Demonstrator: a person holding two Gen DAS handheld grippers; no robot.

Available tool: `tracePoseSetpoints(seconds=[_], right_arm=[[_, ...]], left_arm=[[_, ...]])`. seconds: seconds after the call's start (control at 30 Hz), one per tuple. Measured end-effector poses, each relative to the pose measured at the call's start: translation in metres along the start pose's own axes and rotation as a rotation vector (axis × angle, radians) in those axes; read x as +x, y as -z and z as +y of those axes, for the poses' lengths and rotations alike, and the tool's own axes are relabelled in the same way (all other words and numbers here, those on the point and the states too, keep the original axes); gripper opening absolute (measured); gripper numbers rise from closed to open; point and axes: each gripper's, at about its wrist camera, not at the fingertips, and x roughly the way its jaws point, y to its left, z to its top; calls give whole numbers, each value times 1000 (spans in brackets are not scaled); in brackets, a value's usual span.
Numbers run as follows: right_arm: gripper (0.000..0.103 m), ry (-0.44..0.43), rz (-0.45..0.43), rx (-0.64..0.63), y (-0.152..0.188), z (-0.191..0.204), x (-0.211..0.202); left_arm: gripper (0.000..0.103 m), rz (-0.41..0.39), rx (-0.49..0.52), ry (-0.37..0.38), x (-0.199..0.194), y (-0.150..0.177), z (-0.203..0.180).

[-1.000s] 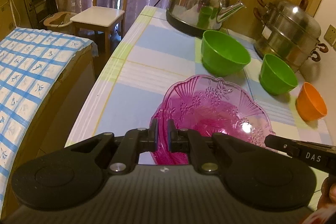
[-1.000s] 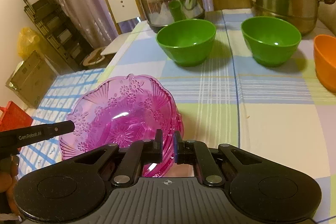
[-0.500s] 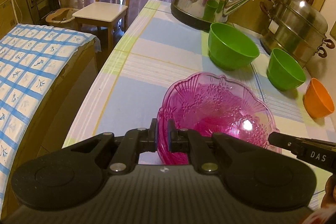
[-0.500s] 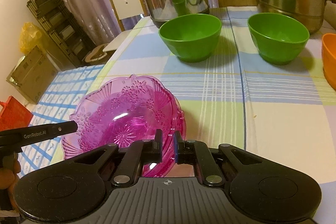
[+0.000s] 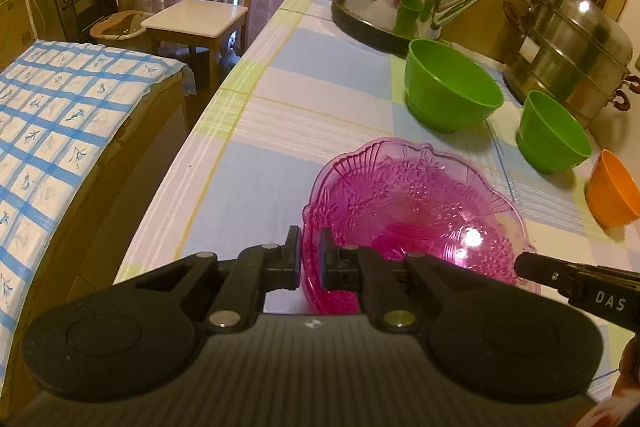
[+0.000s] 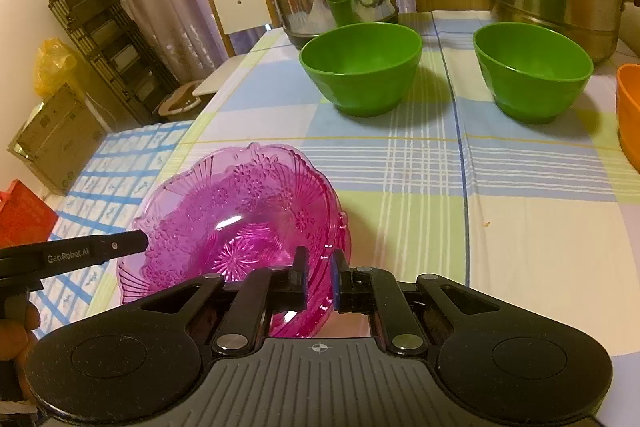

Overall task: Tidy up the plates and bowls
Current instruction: 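Lower the small plate onto the first plate and open both grippers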

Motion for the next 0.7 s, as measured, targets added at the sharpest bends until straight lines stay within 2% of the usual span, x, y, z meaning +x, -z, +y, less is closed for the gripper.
tracePoseSetpoints(seconds=[0.03,0.1,0.13,0.17,0.37,0.7], right_arm=[[12,-5,3,-2,0,0,1],[25,-17,6,-9,-1,1,3],[44,-25,-2,-11,-1,1,2],[58,-33,-14,-10,-1,1,1],[59,-36,-62,7,-3,-5,-8],[59,-10,-90,31,-4,-17,-22]], left_arm=[[14,-2,-8,-4,0,0,1],[22,-15,-20,-21,-1,1,3],[23,-21,-28,-24,-2,1,4],[23,-28,-35,-25,-4,1,6],[23,-43,-42,-30,-10,0,8],[23,-54,-31,-21,-19,-2,0]])
